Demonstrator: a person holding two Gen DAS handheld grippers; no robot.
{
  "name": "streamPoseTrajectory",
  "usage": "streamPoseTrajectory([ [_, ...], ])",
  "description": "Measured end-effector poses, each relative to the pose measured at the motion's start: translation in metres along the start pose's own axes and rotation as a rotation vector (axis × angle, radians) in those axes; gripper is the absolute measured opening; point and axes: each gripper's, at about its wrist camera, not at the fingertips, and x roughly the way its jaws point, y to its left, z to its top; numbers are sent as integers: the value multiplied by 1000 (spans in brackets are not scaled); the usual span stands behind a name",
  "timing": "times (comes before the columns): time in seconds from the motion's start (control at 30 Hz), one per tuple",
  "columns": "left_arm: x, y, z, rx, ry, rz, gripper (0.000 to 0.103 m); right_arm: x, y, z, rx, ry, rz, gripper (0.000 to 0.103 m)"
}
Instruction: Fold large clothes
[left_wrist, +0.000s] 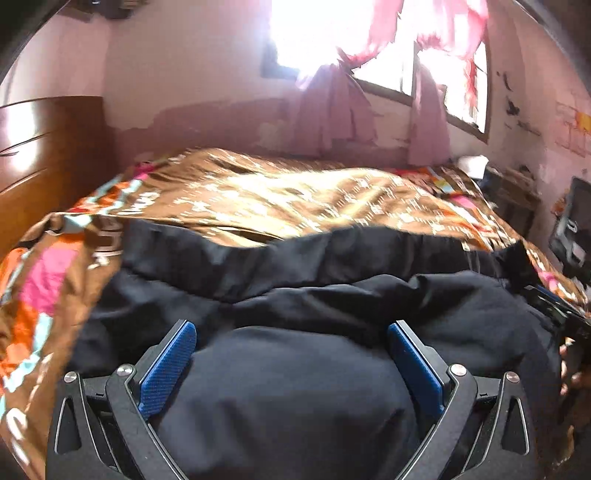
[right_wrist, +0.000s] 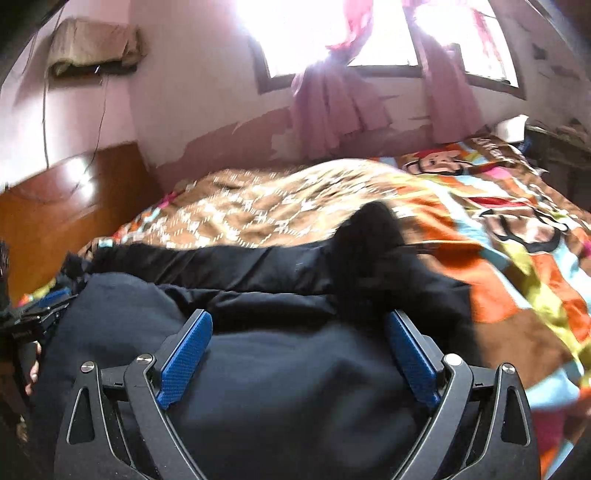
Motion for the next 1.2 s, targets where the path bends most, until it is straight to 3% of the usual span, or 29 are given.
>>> streamPoseTrajectory([
  [0.13,-28,30,3,-57,-2,21,103,-27,-30,0,41,11,-52,95],
  [0.27,-43,69,-2,-85,70,62,103,-30,-67,-7,116,135,-72,95],
  [0.4,-45,98,-18,-90,162,73,103,-20,-94,-20,201,247,15,95],
  [0.5,-40,116,-26,-130,216,6,103,-5,-101,-31,295,335,123,95],
  [0.63,-17,126,-32,-141,301,-96,103,9,-92,-41,279,352,166,95],
  [0.77,9,135,-38,-231,386,-186,103,18,-87,-51,254,382,178,102],
  [1.03,15,139,-49,-241,369,-225,103,15,-89,-65,243,298,199,102],
  [1.2,19,144,-50,-248,370,-242,103,20,-90,-67,249,294,210,102],
])
